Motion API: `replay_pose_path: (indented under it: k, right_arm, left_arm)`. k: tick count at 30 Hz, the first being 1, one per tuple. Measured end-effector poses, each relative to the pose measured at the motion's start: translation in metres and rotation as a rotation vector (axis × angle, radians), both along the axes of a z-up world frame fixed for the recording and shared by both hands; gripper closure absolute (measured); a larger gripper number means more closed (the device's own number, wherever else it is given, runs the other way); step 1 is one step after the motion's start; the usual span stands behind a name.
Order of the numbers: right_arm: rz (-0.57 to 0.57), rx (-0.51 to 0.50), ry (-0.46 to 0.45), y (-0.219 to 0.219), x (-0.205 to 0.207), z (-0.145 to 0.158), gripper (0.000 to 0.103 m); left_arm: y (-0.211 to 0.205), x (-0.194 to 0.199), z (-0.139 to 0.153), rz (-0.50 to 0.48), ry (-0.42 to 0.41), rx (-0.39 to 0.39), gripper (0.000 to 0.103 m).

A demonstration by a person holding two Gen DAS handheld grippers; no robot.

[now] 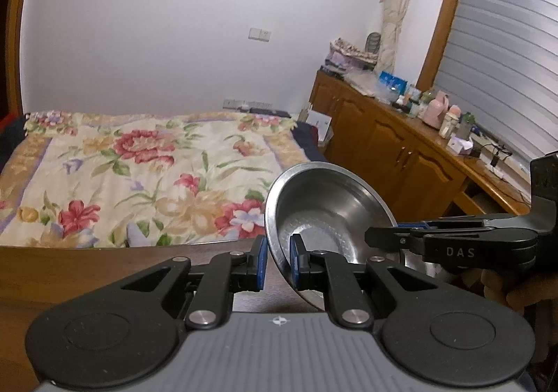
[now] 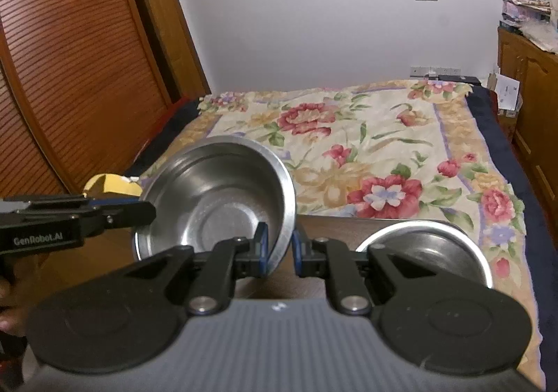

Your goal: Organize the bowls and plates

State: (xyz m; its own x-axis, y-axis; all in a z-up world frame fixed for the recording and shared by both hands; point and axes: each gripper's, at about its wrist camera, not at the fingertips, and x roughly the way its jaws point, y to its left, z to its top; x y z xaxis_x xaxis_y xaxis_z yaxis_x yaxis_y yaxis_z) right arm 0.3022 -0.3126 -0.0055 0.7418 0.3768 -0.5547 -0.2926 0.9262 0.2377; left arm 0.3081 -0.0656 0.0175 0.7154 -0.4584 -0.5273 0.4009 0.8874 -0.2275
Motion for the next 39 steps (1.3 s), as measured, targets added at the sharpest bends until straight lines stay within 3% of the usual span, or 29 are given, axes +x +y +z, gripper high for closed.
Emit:
replay_pose_path:
  k: [9, 28, 39]
  right_arm:
    - [-0.01, 0.01, -0.03, 0.0, -0.033, 0.014, 0.087]
    - [-0.023, -0.016, 0.004, 0.001, -0.101, 0.0, 0.087]
    - [0.006, -0.045, -0.034, 0.009, -0.14, 0.02, 0.087]
  left_arm:
    - [0.004, -0.039, 0.016, -0.016, -0.052, 0.01, 0.089]
    - [0.008, -0.122, 0.008, -0.071, -0.058, 0.028, 0.089]
    - [0.017, -0.16, 0.02, -0.065, -0.084, 0.032, 0.089]
